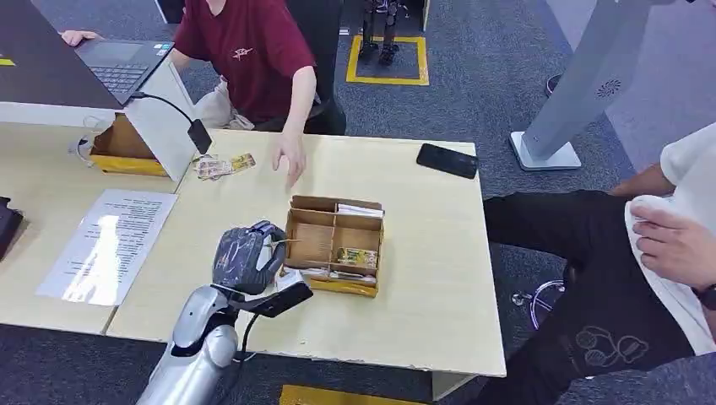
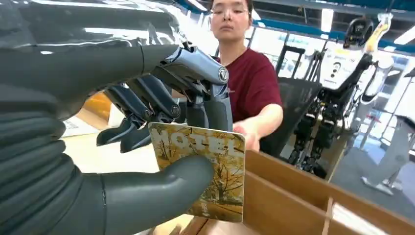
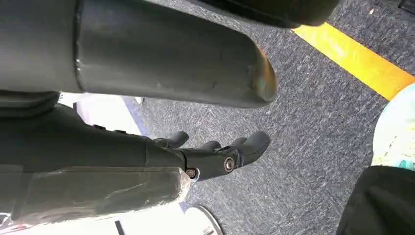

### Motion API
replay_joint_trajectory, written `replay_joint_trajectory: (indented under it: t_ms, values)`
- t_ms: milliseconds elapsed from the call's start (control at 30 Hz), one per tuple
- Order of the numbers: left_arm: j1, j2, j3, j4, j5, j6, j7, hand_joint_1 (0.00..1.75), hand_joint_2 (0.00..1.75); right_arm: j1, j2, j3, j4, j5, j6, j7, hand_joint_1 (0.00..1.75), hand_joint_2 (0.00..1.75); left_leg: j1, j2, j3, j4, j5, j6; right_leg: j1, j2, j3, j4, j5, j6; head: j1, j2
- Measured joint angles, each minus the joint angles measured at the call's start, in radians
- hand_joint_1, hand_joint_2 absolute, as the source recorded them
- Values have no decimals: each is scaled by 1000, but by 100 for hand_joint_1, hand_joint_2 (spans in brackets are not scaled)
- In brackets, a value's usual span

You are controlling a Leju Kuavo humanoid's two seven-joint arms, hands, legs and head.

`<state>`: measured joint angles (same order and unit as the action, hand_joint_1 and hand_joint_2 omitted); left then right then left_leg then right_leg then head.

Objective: Pass the card to the sensor for recognition and then transmit it.

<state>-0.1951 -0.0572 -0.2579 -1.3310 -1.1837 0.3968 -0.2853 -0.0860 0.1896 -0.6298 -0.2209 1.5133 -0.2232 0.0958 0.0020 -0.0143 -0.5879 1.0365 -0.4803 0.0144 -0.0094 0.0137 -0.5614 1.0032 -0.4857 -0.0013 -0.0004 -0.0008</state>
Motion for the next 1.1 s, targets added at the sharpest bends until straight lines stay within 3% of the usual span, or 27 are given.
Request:
replay_joint_trajectory:
  t_ms: [100,300,600,867,900,1100]
  values:
    - [-12,5,14,0,-5,-2,11,175,175,0,0,0,-2,0,1,0,0,0,0,0,0,0,0,0,0,0,0,0,0,0,0,0]
    - [-112,22,78,49,-89,4,97,175,175,-11,0,1,-2,0,18,3,0,0,0,0,0,0,1,-1,0,0,0,1,0,0,0,0]
    - [-213,36,217,197,-59,10,66,175,175,-11,0,5,-3,0,21,3,0,0,0,0,0,0,1,-1,0,1,0,1,0,0,0,0]
    - [-213,41,258,252,-63,16,51,175,175,1,-10,5,-3,0,19,-4,0,0,0,0,0,0,1,-1,0,1,-1,0,0,0,0,0]
    - [-213,42,262,257,-63,19,51,5,175,1,-11,5,-3,0,19,-6,0,0,0,0,0,0,1,-1,0,1,-1,0,0,0,0,0]
    - [-212,45,277,270,-73,45,55,0,175,1,-19,5,-3,0,14,-15,0,0,0,0,0,0,1,-1,0,0,-1,0,0,0,0,0]
